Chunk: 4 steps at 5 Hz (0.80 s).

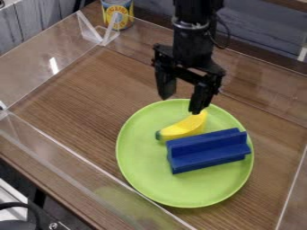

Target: Remove the banana from inside the green plate and put it on the table

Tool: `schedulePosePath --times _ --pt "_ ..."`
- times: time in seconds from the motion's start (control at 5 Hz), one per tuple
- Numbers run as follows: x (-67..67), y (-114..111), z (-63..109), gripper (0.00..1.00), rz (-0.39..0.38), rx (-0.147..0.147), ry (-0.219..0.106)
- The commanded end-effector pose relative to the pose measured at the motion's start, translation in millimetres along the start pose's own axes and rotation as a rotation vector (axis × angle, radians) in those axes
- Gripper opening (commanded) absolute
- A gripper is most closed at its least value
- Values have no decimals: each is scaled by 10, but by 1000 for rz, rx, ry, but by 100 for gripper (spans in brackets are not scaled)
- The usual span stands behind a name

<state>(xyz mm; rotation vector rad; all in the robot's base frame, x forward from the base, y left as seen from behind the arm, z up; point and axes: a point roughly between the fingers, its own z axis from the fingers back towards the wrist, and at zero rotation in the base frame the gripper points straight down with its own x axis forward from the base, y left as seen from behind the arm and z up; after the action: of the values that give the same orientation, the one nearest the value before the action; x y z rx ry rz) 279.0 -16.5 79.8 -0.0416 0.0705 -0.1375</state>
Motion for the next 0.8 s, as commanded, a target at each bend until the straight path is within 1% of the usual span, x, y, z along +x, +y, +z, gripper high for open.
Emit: schedulePosePath --times 0.0,0.2,0.6 --pt "34 -58 5 100 -56 -1 -29" --pt "43 -100 -49 100 -83 -4 -35" --pt "72 -142 -104 100 -109 -6 -47"
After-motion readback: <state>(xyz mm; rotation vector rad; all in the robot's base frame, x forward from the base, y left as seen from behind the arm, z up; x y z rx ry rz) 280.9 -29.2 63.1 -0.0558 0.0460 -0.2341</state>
